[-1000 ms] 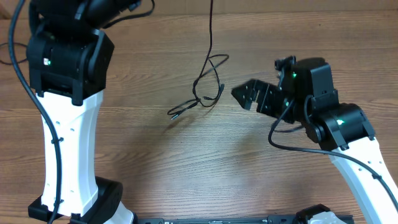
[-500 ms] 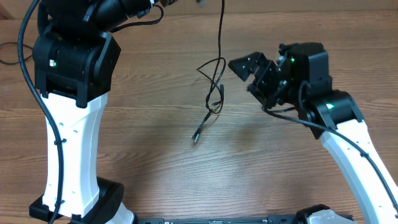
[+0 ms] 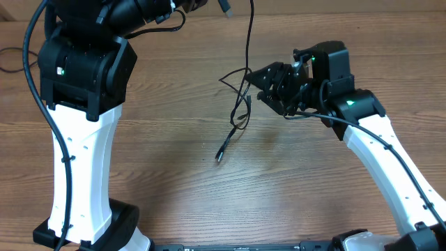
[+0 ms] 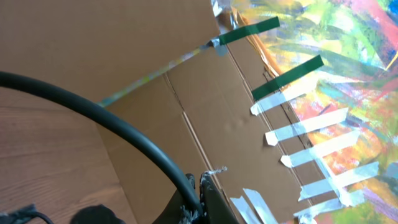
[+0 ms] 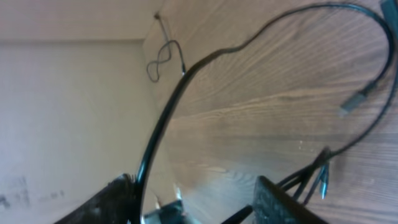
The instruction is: Untangle cables
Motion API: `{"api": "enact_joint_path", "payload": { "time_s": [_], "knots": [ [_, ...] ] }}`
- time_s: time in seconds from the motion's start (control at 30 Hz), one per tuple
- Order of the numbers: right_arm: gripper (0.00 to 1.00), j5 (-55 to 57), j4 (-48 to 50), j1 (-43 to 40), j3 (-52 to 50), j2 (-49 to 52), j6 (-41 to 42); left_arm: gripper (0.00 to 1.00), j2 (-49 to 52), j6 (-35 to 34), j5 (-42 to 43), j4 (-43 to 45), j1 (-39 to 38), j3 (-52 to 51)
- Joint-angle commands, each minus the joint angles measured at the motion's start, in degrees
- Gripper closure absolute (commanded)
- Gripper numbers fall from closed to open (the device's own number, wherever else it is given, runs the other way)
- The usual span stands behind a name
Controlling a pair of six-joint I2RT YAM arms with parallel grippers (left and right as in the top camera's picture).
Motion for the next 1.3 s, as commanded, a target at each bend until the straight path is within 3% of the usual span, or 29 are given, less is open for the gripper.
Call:
{"api": "enact_joint_path", "payload": {
  "time_s": [0.0, 0.2, 0.3, 0.4, 0.53, 0.7, 0.77, 0.87, 1.0, 1.07, 1.17, 1.27],
  "knots": [
    [0.49, -0.61, 0.39, 0.17, 1.03, 0.96, 0.17, 0.96, -1.14, 0.72, 1.31, 0.07, -0.26, 0.74],
    [0.51, -0.63, 2.32, 1.16, 1.03, 0.96, 0.2, 0.96, -1.14, 0.72, 2.1, -0.07, -0.26, 0.74],
    [0.7, -0.61, 1.99, 1.46, 1.03, 0.96, 0.2, 0.96, -1.14, 0.74, 2.29, -0.13, -0.26, 0.74],
    [0.96, -0.61, 0.26, 1.44, 1.03, 0.94, -0.09, 0.96, -1.14, 2.1, 2.16, -0.15, -0.07, 0.74],
    [0.96, -0.57, -2.47, 1.44, 1.03, 0.94, -4.33, 0.96, -1.14, 8.22, 0.57, -2.89, 0.39, 0.74],
    [0.96, 1.31, -7.32, -0.42, 1.05, -0.02, -7.41, 0.96, -1.14, 12.13, -9.97, -16.98, 3.08, 0.74],
    [0.96, 4.59, -10.54, -2.29, 1.05, -0.98, -9.75, 0.96, -1.14, 12.31, -15.28, -22.99, 5.4, 0.74],
    [0.96, 15.87, -19.23, -6.58, 1.05, -2.27, -12.13, 0.96, -1.14, 12.26, -14.97, -26.01, 10.32, 0.74],
    [0.96, 28.74, -28.89, -12.87, 1.05, -2.38, -14.47, 0.96, -1.16, 7.17, -6.27, -20.92, 18.78, 0.76],
    [0.96, 34.77, -32.46, -16.39, 1.05, -2.38, -14.97, 0.96, -1.16, 0.37, -0.85, -14.12, 24.5, 0.76],
    [0.96, 42.47, -35.71, -21.22, 1.05, -2.38, -14.91, 0.96, -1.16, -6.34, 2.54, -6.27, 31.36, 0.76],
    [0.96, 45.86, -37.7, -26.43, 1.05, -2.38, -14.93, 0.96, -1.22, -10.03, 4.15, -3.8, 38.34, 0.76]
  ]
}}
